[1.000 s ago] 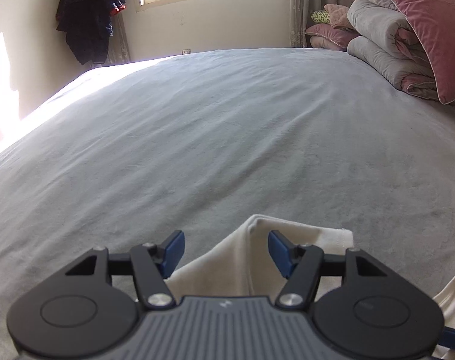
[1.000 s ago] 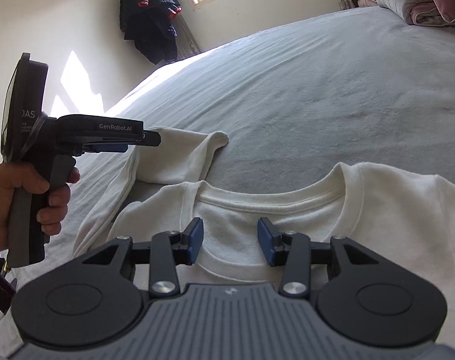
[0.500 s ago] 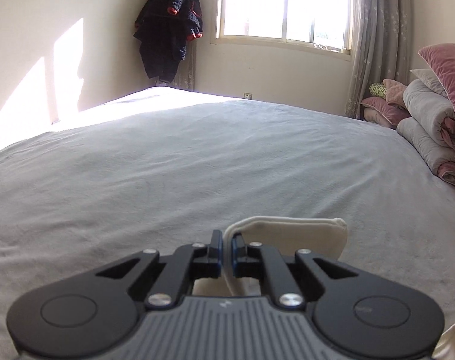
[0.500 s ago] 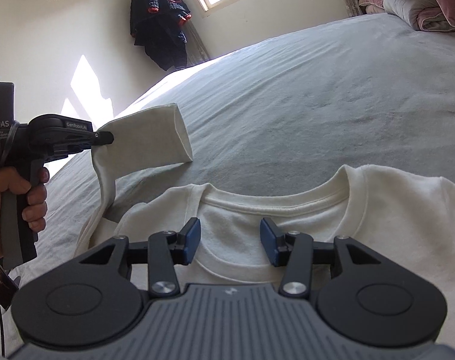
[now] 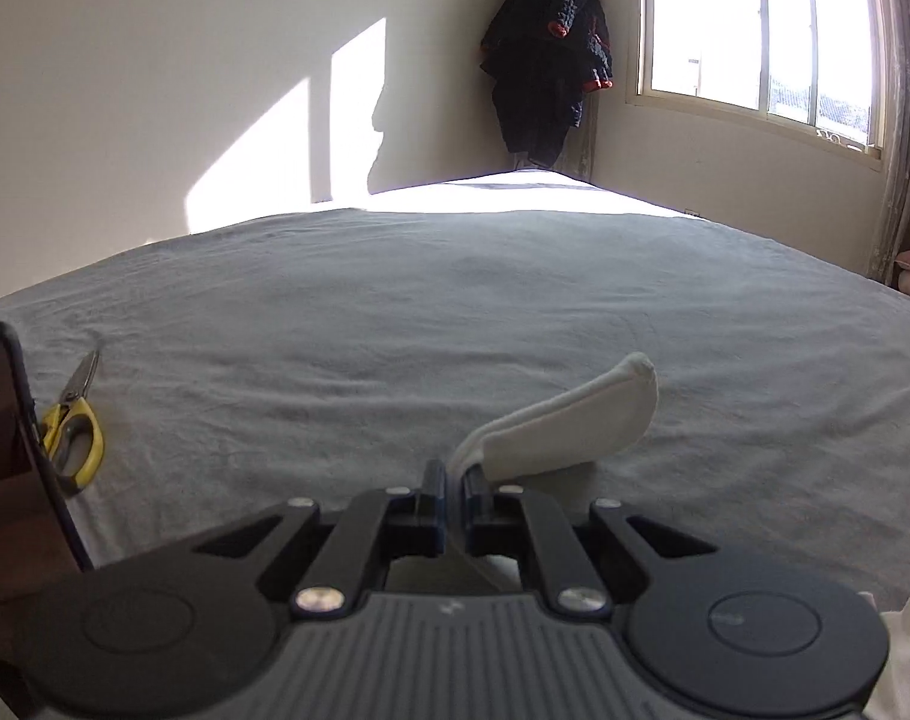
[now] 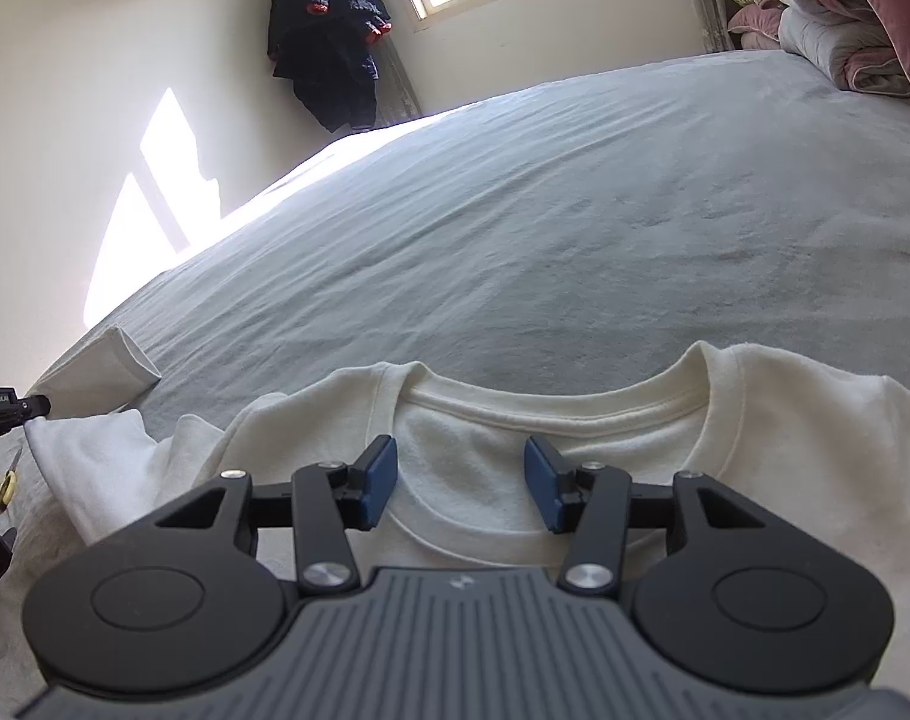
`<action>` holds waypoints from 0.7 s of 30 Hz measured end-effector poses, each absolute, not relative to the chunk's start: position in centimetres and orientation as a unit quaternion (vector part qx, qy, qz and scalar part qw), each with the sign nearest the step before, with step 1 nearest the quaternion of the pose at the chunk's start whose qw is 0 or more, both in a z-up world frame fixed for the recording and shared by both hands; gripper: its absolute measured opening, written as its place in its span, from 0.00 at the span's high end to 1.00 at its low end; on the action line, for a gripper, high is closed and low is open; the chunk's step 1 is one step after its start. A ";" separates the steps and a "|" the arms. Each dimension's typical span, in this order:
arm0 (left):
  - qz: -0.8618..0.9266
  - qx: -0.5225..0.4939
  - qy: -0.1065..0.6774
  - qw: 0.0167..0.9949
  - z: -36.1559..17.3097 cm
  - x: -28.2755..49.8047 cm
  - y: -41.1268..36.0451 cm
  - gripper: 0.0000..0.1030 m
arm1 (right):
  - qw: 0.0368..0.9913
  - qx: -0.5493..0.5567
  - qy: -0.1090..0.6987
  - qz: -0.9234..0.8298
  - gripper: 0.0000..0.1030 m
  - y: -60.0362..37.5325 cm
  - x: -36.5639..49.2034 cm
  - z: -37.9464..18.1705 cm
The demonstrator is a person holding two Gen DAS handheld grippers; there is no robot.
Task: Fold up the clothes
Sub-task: 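Grasp the sleeve cuff with the left gripper and lift it outward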
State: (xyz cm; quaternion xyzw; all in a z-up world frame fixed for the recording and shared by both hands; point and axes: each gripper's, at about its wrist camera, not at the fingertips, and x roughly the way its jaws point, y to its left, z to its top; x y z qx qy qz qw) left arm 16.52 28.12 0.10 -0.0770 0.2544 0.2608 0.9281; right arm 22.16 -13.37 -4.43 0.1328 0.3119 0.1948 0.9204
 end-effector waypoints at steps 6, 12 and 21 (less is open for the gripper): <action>0.291 -0.063 0.312 0.902 -3.3 15.3 28.8 0.88 | 0.921 0.129 0.311 0.196 0.49 -13.3 22.1 -4.4; 0.293 -0.036 0.308 0.904 -1.3 16.9 28.2 0.64 | 0.922 0.126 0.311 0.196 0.48 -13.2 22.1 -4.4; 0.255 -0.243 0.293 0.889 -2.0 19.3 34.2 0.65 | 0.921 0.128 0.310 0.198 0.47 -13.3 22.1 -4.4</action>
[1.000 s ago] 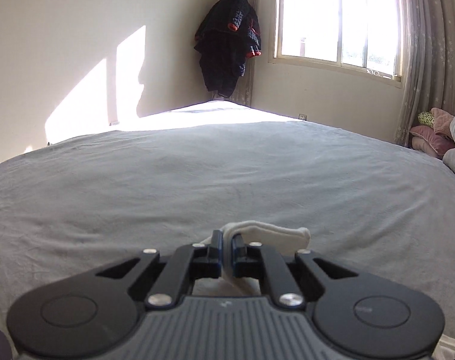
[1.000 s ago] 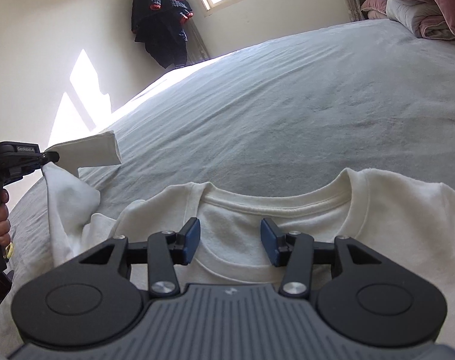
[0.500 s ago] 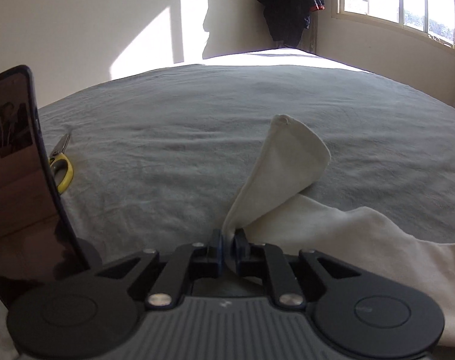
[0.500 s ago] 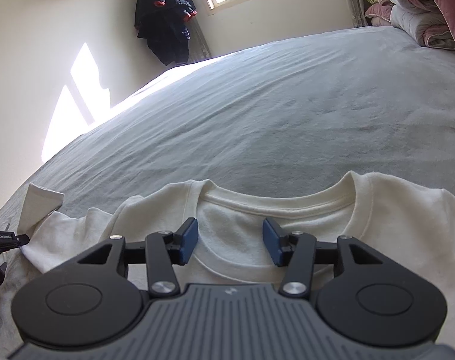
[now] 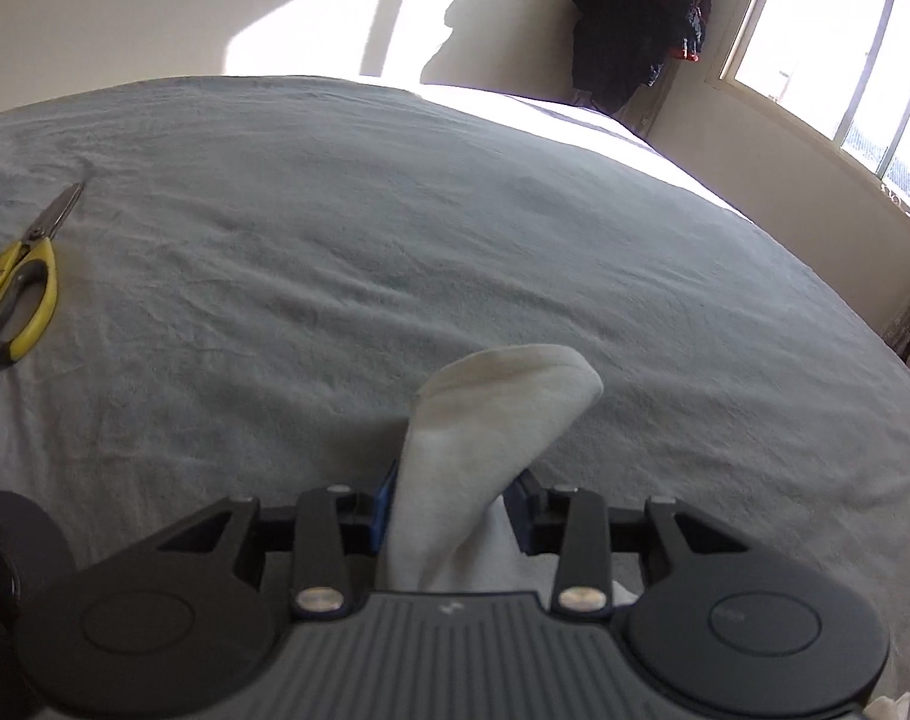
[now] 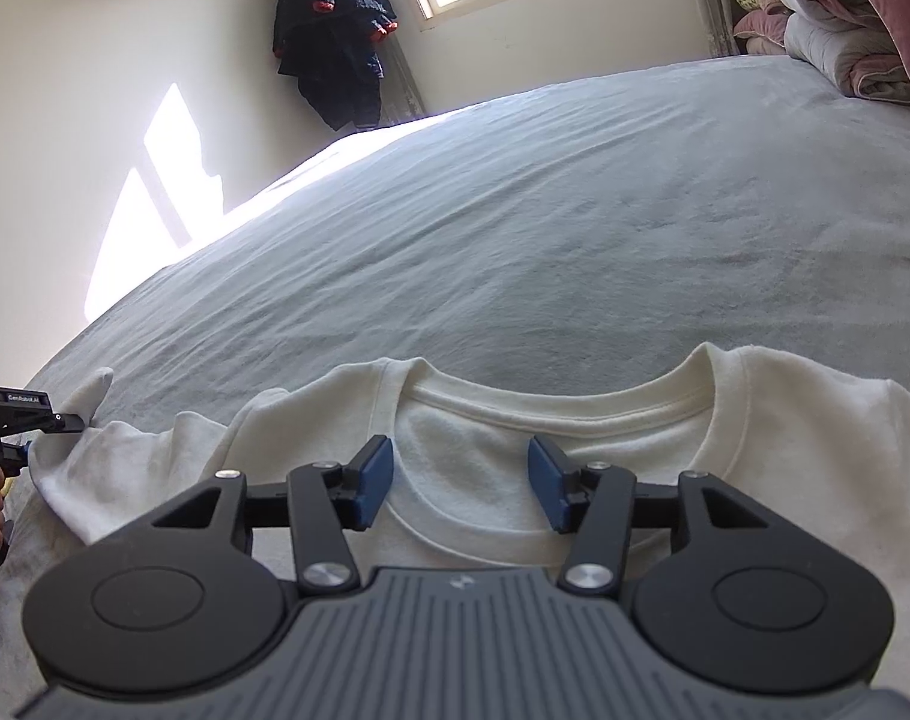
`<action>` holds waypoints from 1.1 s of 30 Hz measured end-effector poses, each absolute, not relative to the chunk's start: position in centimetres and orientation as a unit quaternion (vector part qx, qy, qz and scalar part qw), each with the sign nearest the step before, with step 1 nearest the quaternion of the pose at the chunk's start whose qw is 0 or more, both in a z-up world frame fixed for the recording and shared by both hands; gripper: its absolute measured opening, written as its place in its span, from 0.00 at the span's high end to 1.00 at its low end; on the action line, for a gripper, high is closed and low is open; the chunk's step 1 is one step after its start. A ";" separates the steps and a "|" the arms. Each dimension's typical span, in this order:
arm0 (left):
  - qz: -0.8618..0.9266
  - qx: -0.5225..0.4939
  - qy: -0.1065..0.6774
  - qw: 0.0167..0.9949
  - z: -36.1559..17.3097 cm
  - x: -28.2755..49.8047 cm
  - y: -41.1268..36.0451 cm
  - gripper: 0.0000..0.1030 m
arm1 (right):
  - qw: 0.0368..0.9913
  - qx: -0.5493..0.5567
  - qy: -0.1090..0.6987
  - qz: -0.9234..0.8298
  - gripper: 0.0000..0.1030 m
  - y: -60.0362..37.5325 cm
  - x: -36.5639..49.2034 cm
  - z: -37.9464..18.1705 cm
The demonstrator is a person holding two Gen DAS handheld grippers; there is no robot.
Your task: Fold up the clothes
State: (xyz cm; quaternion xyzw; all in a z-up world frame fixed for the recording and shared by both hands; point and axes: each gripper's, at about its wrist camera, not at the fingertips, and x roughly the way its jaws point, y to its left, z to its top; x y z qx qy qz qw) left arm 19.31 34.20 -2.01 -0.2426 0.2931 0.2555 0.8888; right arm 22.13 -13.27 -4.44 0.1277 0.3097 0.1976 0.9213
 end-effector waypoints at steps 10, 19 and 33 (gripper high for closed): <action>0.390 -0.024 0.219 0.894 -0.9 18.8 29.4 0.74 | 0.921 0.131 0.309 0.198 0.47 -13.3 22.2 -4.5; 0.450 0.015 0.202 0.870 1.2 18.6 29.0 0.62 | 0.921 0.132 0.309 0.198 0.47 -13.3 22.2 -4.5; 0.385 -0.014 0.239 0.892 2.7 18.9 27.9 0.58 | 0.921 0.130 0.309 0.198 0.46 -13.2 22.0 -4.4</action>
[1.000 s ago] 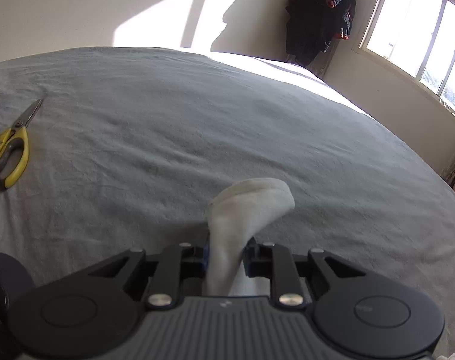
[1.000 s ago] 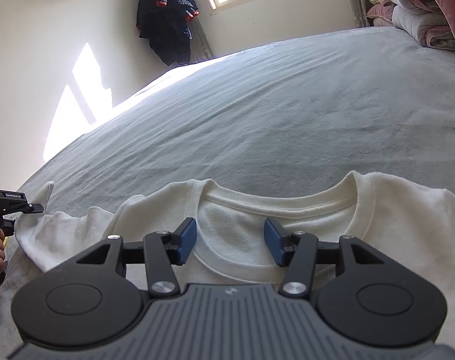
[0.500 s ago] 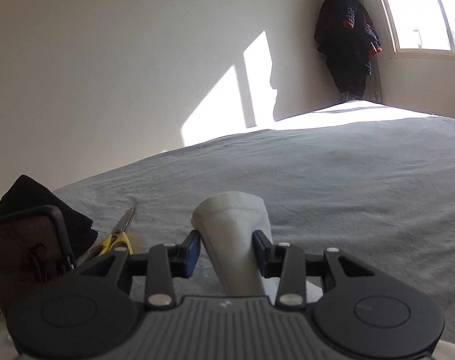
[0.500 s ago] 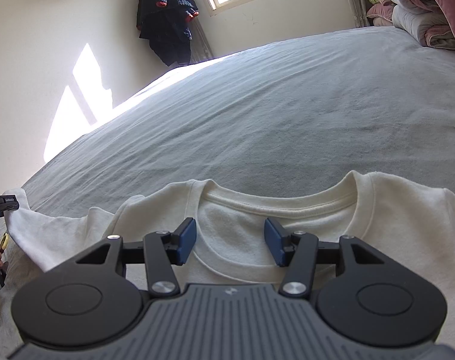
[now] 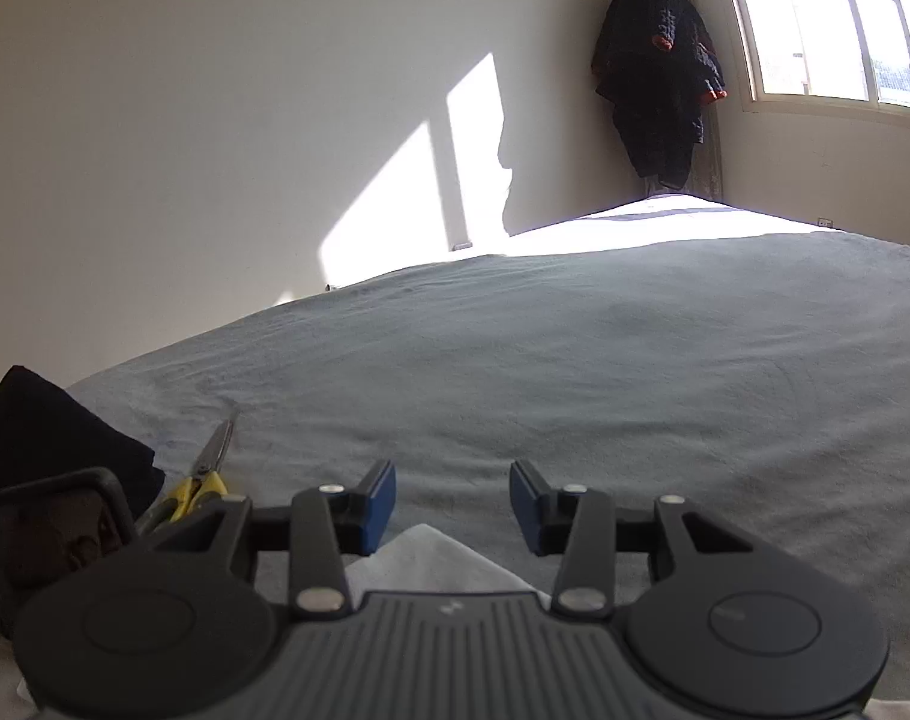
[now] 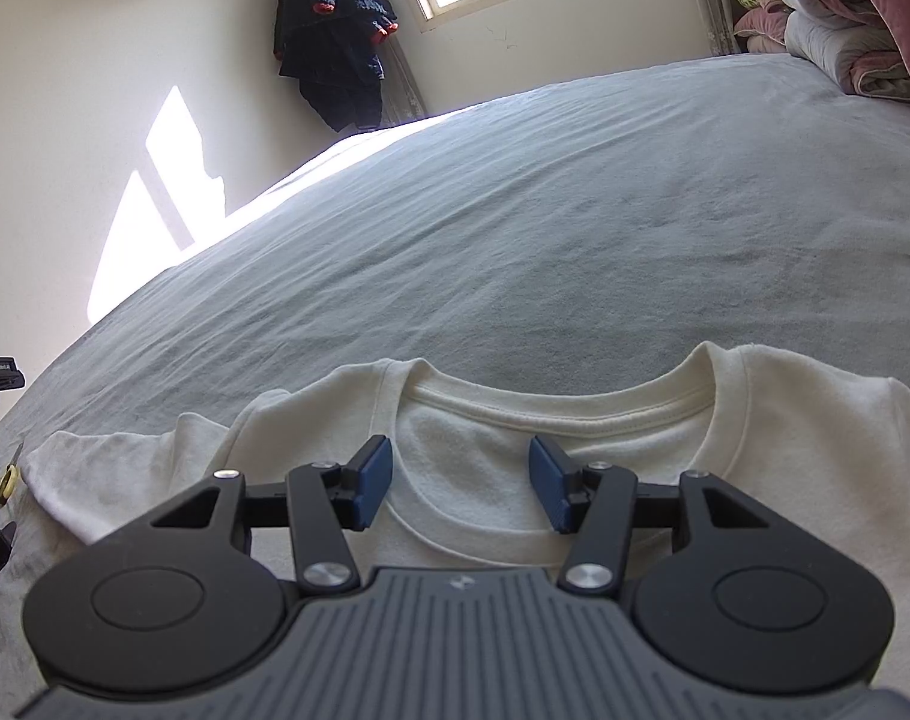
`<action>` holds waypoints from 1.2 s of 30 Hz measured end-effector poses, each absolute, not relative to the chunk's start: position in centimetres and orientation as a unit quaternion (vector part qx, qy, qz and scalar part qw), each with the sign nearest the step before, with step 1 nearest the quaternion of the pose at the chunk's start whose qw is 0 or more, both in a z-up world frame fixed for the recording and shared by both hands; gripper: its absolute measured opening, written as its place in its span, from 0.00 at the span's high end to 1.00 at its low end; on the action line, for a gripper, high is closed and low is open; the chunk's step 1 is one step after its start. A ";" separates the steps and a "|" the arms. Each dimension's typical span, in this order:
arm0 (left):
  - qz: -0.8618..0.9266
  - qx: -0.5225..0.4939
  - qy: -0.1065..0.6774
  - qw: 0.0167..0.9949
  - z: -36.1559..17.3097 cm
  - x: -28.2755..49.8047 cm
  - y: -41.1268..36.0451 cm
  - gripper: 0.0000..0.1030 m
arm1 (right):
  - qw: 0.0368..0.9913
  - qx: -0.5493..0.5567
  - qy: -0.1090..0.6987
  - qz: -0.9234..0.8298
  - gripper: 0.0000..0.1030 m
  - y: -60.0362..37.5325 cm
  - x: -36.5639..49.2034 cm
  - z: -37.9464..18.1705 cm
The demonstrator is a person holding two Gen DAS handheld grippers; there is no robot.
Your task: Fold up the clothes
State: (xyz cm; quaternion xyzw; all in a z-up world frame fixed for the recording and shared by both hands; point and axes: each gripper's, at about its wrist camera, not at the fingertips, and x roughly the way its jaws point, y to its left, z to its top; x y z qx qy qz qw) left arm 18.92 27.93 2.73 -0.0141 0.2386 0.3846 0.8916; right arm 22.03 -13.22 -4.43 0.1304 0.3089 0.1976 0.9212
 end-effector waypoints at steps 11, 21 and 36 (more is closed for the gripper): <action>0.122 -0.017 0.306 0.944 -0.6 21.5 18.3 0.42 | 0.920 0.134 0.308 0.200 0.45 -13.4 22.1 -4.5; 0.001 -0.104 0.279 0.954 -4.3 22.4 20.9 0.26 | 0.918 0.142 0.307 0.208 0.41 -13.7 22.0 -4.5; -0.175 -0.062 0.302 0.935 -4.0 22.6 20.6 0.27 | 0.928 0.081 0.314 0.185 0.38 -11.5 23.6 -2.7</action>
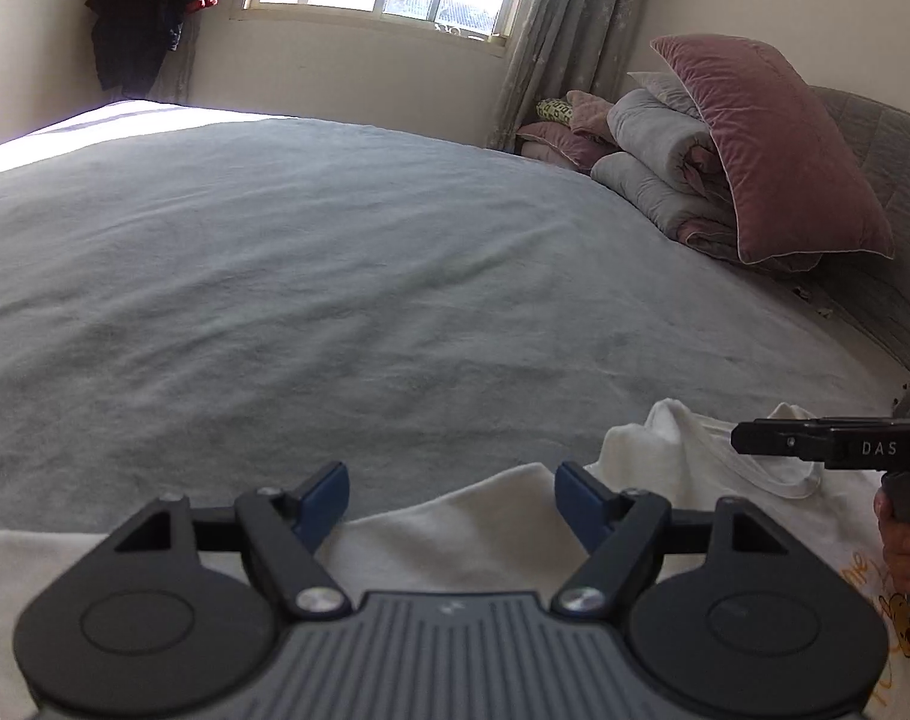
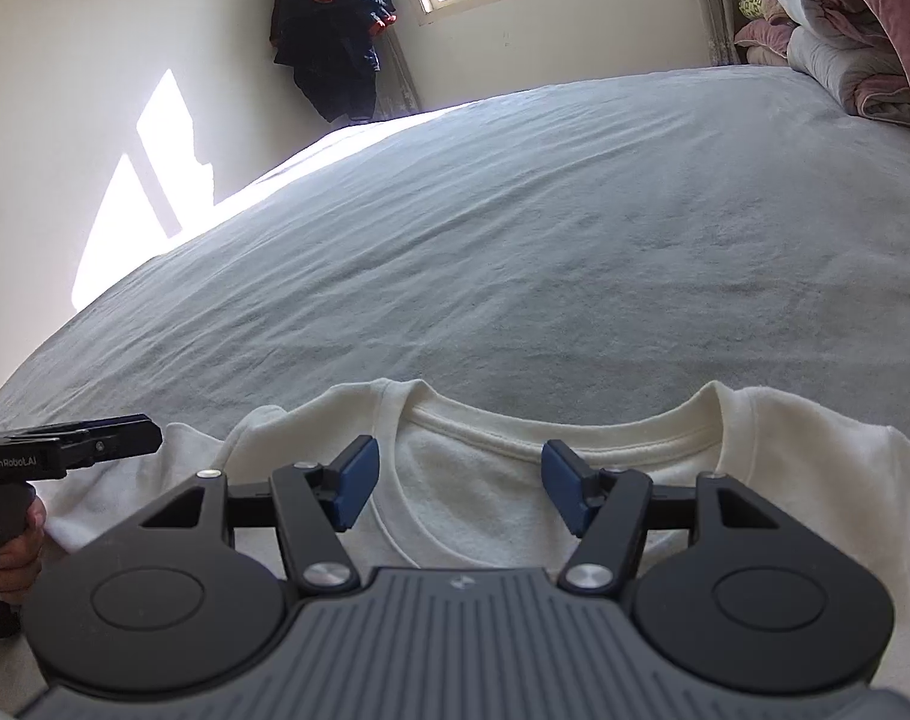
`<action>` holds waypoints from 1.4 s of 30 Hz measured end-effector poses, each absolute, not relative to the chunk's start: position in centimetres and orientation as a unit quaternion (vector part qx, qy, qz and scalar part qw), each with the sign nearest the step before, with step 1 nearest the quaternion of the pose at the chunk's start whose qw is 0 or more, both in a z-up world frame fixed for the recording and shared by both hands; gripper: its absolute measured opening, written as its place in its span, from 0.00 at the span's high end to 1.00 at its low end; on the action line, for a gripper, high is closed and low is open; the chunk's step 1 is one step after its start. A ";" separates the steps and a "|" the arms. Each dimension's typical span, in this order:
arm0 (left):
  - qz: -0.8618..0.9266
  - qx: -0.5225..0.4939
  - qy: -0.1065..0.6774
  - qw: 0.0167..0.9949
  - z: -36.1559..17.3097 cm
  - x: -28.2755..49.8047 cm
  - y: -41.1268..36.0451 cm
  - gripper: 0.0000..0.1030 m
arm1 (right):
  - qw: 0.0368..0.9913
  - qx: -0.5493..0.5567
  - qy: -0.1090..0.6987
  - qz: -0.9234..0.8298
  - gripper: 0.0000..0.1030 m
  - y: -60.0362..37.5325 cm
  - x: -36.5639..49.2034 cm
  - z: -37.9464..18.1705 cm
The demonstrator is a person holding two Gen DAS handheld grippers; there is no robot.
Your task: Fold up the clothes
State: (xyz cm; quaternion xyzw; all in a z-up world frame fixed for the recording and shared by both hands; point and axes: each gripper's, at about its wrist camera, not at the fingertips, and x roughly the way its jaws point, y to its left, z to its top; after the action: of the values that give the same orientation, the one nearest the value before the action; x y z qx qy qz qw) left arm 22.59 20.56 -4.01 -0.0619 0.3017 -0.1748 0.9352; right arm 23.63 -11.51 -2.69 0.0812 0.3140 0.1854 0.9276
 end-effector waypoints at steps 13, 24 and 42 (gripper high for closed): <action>-0.134 -0.016 0.278 0.951 -4.4 21.0 18.0 0.95 | 0.939 -0.037 0.274 0.205 0.81 -6.7 25.3 -4.1; -0.088 -0.010 0.295 0.951 -5.0 21.9 17.8 0.90 | 0.943 -0.094 0.275 0.163 0.82 -5.1 25.8 -4.8; -0.071 -0.104 0.332 0.935 1.6 17.2 15.5 0.48 | 0.934 0.033 0.339 0.105 0.38 -14.4 17.6 0.0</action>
State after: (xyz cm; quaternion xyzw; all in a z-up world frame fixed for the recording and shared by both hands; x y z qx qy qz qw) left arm 17.19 15.52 1.56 -0.1041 0.3322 -0.0714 0.9347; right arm 17.59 -14.38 0.03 0.0335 0.3392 0.1048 0.9343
